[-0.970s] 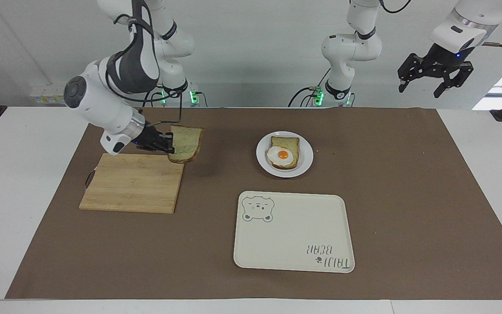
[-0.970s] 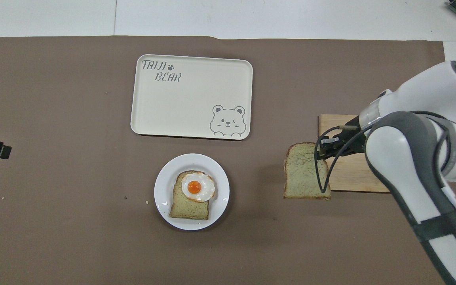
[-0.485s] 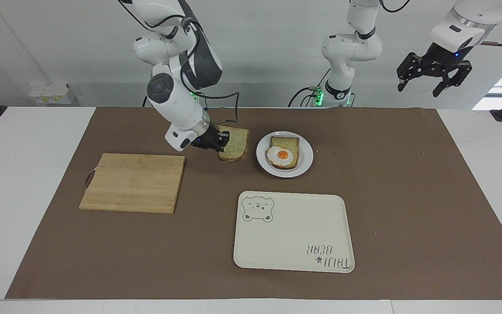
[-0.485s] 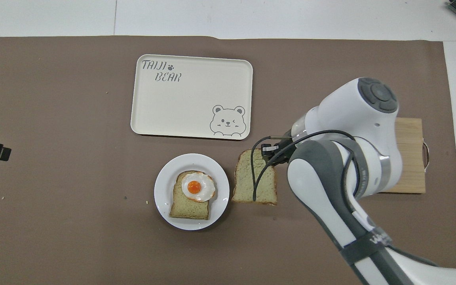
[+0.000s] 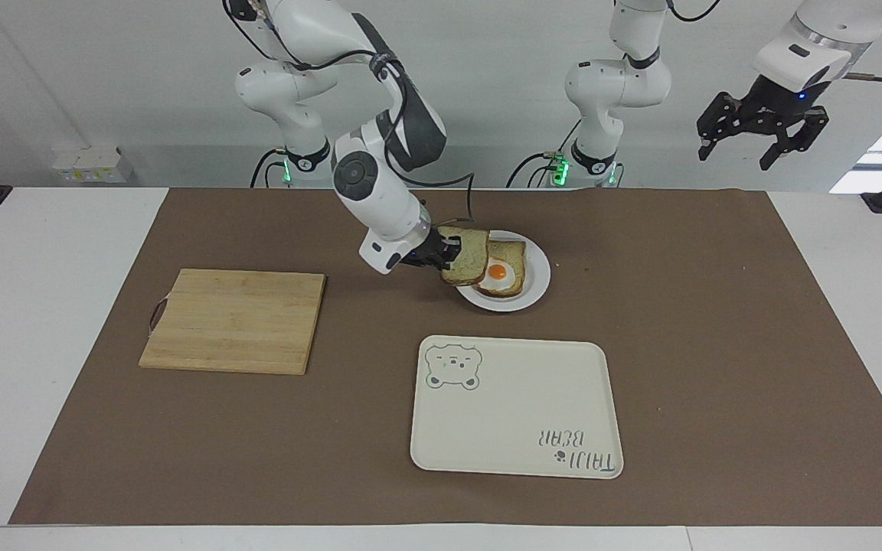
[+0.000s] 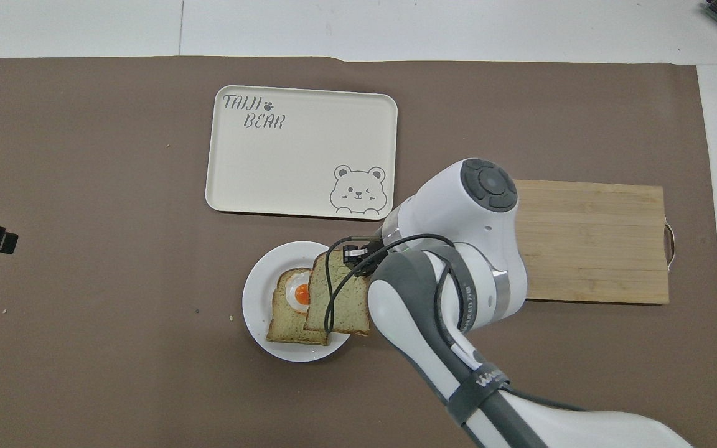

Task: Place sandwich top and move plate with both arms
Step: 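Lift the bread slice with the right gripper and carry it over the plate, then lower the bread onto the egg toast and open the right gripper, then withdraw the right gripper while the left gripper reaches toward the plate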

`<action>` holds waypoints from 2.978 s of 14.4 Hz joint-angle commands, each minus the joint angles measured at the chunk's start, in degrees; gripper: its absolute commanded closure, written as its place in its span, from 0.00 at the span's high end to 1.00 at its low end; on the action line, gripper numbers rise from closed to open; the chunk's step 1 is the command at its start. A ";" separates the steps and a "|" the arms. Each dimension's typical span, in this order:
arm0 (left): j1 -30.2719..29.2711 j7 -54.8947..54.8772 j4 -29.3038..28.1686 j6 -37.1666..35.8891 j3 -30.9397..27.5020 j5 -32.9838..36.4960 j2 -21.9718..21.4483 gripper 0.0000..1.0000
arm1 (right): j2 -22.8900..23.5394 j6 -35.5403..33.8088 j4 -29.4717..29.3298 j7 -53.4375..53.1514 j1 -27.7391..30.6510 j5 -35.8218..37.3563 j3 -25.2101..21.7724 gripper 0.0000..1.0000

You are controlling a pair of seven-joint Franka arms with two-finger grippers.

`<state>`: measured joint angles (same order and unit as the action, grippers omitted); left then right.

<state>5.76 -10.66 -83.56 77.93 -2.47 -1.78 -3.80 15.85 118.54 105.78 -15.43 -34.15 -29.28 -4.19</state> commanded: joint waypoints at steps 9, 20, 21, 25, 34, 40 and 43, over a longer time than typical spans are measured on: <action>0.48 0.02 -1.79 0.56 -0.34 -0.51 -1.48 1.00 | 4.27 12.65 -0.58 -0.13 -5.91 -5.52 0.58 0.00; 0.13 0.11 -1.70 1.00 -0.43 -0.51 -1.39 1.00 | 5.07 12.25 1.97 7.43 -6.37 -4.56 0.41 0.00; 0.04 0.11 -1.61 1.08 -0.43 -0.51 -1.39 1.00 | 4.98 12.24 2.24 7.61 -6.37 -4.39 0.41 0.00; 0.05 0.29 -1.61 0.12 -0.43 -0.51 -1.47 1.00 | 4.89 11.72 2.15 8.05 -6.28 -3.68 0.32 0.14; 0.57 0.02 -2.14 0.29 -0.17 -1.47 -1.56 1.00 | 0.25 11.37 -0.22 8.40 -2.96 3.42 -0.47 1.00; 0.92 -0.68 -8.80 0.99 -0.08 -5.24 -5.77 1.00 | -6.53 4.96 -0.57 8.31 3.55 15.99 -0.47 1.00; 1.01 -1.30 -16.35 4.67 -0.08 -7.36 -10.69 1.00 | -9.60 -0.04 -0.66 8.40 6.45 19.52 -0.47 1.00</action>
<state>5.95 -11.11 -92.17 78.54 -2.00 -8.20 -9.00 8.48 121.75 104.80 -7.67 -29.55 -11.79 -5.14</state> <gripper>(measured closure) 0.000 0.000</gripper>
